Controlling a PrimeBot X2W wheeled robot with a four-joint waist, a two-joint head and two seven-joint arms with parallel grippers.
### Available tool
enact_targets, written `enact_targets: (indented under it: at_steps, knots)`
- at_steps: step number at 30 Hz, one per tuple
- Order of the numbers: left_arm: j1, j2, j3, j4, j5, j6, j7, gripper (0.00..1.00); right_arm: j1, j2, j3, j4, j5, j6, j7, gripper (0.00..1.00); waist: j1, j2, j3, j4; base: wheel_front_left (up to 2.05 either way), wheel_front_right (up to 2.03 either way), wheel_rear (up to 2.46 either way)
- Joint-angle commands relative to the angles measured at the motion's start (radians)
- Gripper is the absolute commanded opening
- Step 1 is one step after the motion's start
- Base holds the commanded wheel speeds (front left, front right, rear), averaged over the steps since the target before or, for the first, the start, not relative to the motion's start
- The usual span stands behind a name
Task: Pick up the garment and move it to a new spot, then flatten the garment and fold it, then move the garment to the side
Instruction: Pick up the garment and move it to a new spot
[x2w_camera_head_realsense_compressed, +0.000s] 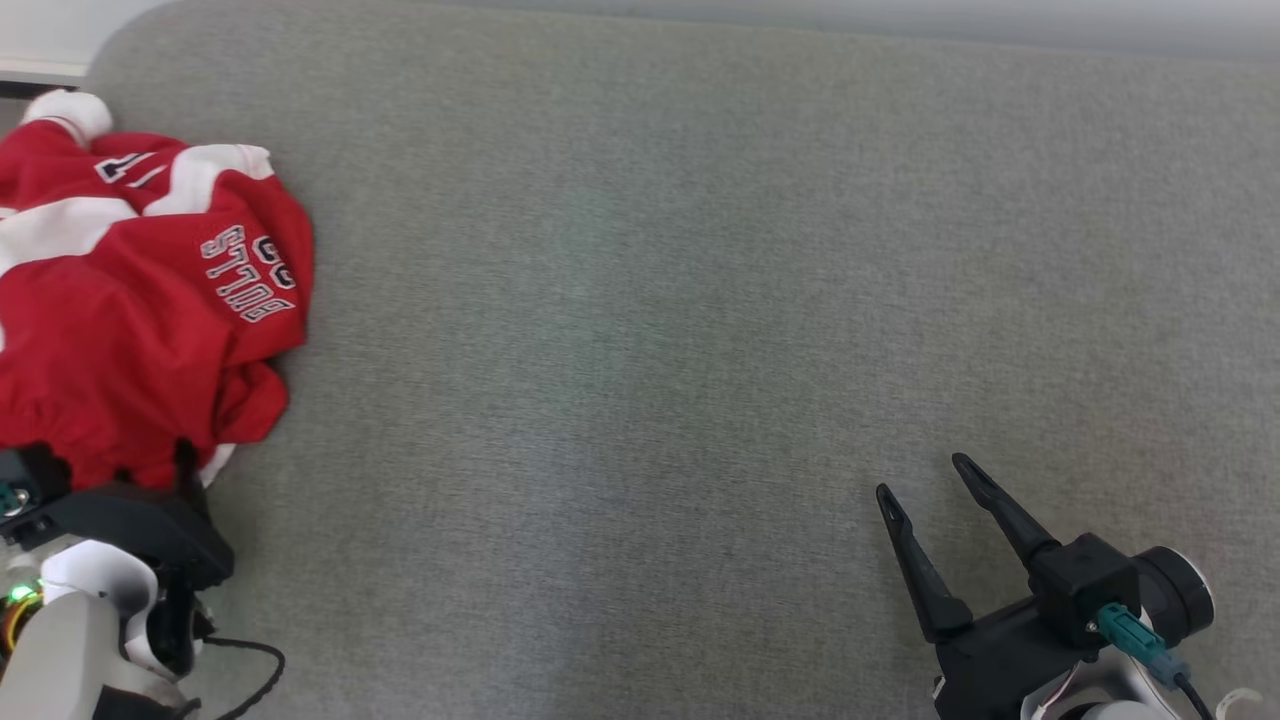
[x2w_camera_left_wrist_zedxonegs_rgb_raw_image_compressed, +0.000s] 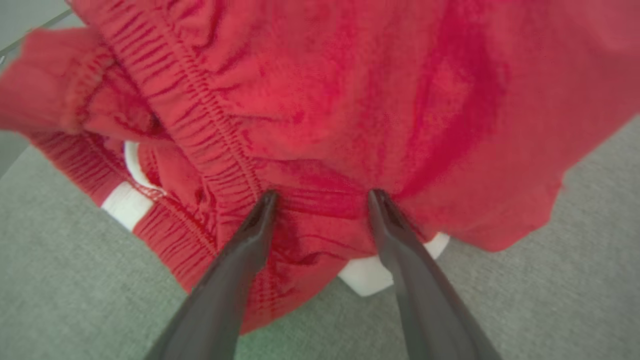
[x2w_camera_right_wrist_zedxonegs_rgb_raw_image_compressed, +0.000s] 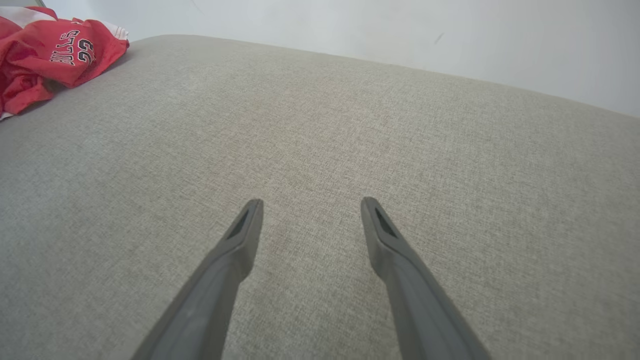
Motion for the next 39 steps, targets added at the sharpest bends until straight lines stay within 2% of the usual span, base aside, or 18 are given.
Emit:
enact_targets:
  at_steps: [1,8,13,20,25,30,39]
  knots:
    - [-0.014,0.009,-0.006,0.014,-0.008,-0.006,0.009,0.0,-0.011,0.007,0.001,0.001,-0.002,-0.002,-0.008,1.0,-0.0003,-0.0002,0.019,-0.021,0.0,0.0,0.0]
    - [-0.03,0.041,-0.025,0.006,-0.007,-0.019,0.023,0.0,-0.013,0.024,0.0,0.022,0.009,-0.002,-0.029,1.0,-0.0003,-0.0002,-0.006,-0.019,0.0,0.0,0.0]
    - [-0.036,0.098,-0.044,-0.052,0.007,-0.029,0.037,0.0,-0.015,0.054,0.012,0.064,0.024,-0.002,-0.061,1.0,-0.0003,-0.0002,-0.054,-0.009,0.0,0.0,0.0]
    - [-0.043,0.198,-0.062,-0.23,0.013,-0.034,0.118,0.0,-0.029,0.11,0.019,0.157,0.043,-0.002,-0.126,1.0,-0.0003,-0.0002,-0.148,-0.003,0.0,0.0,0.0]
    - [-0.048,0.237,-0.071,-0.391,-0.006,-0.038,0.186,0.0,-0.019,0.143,0.013,0.226,0.058,-0.002,-0.175,1.0,-0.0003,-0.0002,-0.222,-0.015,0.0,0.0,0.0]
    - [-0.06,0.235,-0.091,-0.559,-0.029,-0.04,0.238,0.0,-0.005,0.169,0.009,0.284,0.074,-0.002,-0.211,1.0,-0.0003,-0.0002,-0.299,-0.058,0.0,0.0,0.0]
    - [-0.165,0.181,-0.171,-0.689,-0.075,-0.043,0.297,0.0,-0.013,0.182,-0.003,0.315,0.084,-0.002,-0.235,1.0,-0.0003,-0.0002,-0.346,-0.163,0.0,0.0,0.0]
